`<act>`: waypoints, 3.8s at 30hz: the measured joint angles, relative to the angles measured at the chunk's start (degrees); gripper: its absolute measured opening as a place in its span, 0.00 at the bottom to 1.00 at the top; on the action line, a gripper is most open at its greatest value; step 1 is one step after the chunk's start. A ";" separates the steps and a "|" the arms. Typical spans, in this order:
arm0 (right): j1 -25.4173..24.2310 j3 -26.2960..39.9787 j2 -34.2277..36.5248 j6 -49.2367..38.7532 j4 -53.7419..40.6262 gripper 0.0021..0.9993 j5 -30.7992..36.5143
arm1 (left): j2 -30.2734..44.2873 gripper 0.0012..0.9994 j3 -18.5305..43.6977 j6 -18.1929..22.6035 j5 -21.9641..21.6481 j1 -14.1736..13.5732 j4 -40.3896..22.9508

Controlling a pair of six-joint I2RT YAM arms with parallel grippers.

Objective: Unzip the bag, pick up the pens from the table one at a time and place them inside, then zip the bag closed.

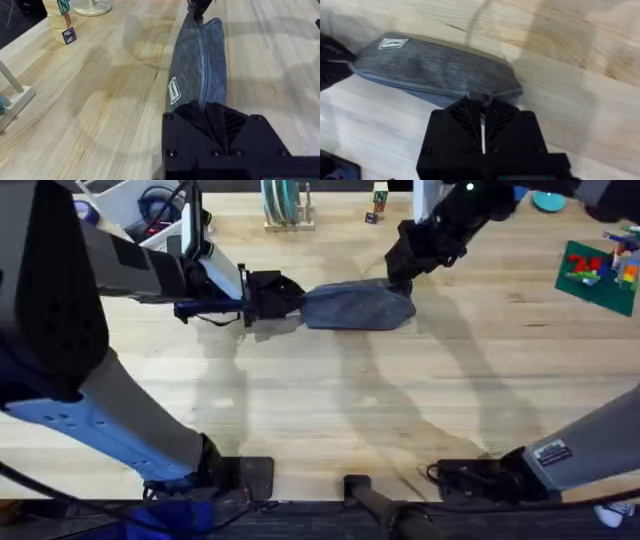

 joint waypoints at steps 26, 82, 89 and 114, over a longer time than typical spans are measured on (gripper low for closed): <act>-9.83 -13.61 -10.49 -1.91 5.80 0.03 -2.20 | 0.00 0.04 0.00 -0.21 -0.10 -0.46 -0.20; -17.75 -24.70 -15.70 -4.95 14.46 1.00 -1.47 | -0.01 1.00 0.78 -5.59 -4.55 0.85 -0.04; -17.75 -24.85 -19.87 -4.95 14.13 1.00 -1.47 | -0.01 1.00 6.16 -12.37 -6.57 0.85 -0.17; -17.75 -24.85 -35.29 -4.95 4.31 1.00 -1.49 | -27.44 1.00 10.62 -30.16 -31.75 -3.12 -13.39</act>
